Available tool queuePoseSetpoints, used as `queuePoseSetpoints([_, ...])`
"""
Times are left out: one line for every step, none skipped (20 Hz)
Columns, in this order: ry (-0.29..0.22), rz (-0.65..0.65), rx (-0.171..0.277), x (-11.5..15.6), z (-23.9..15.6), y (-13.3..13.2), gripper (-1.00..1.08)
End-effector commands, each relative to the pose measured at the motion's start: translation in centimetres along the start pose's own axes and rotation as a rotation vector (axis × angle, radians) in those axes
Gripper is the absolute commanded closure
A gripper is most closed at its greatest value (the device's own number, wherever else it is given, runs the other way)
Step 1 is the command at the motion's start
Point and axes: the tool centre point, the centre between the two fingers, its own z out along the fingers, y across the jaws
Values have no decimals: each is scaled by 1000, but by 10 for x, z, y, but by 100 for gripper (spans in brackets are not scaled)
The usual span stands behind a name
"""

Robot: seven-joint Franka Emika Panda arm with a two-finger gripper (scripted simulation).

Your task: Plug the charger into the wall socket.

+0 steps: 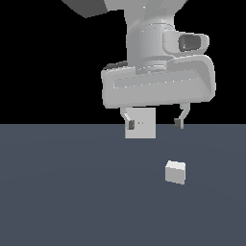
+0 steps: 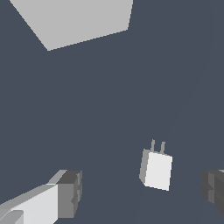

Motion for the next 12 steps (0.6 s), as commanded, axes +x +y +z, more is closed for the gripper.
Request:
queuePoseSetpoints([28, 46, -3, -4, 7, 9, -92])
queuePoseSetpoints([38, 63, -4, -6, 9, 12, -92])
queuePoseSetpoints([48, 79, -5, -7, 12, 15, -92])
queuePoseSetpoints([57, 94, -6, -9, 14, 18, -92])
queuePoseSetpoints([65, 108, -7, -10, 16, 21, -92])
queuePoseSetpoints([73, 121, -8, -12, 18, 23, -92])
queuePoseSetpoints([81, 133, -9, -13, 20, 26, -92])
queuePoseSetpoints([87, 144, -10, -14, 22, 28, -92])
queuePoseSetpoints([94, 154, -11, -15, 24, 30, -92])
queuePoseSetpoints([99, 164, -12, -16, 25, 32, -92])
queuePoseSetpoints([105, 172, -12, -17, 27, 33, -92])
queuePoseSetpoints([109, 180, -13, -17, 28, 34, -92])
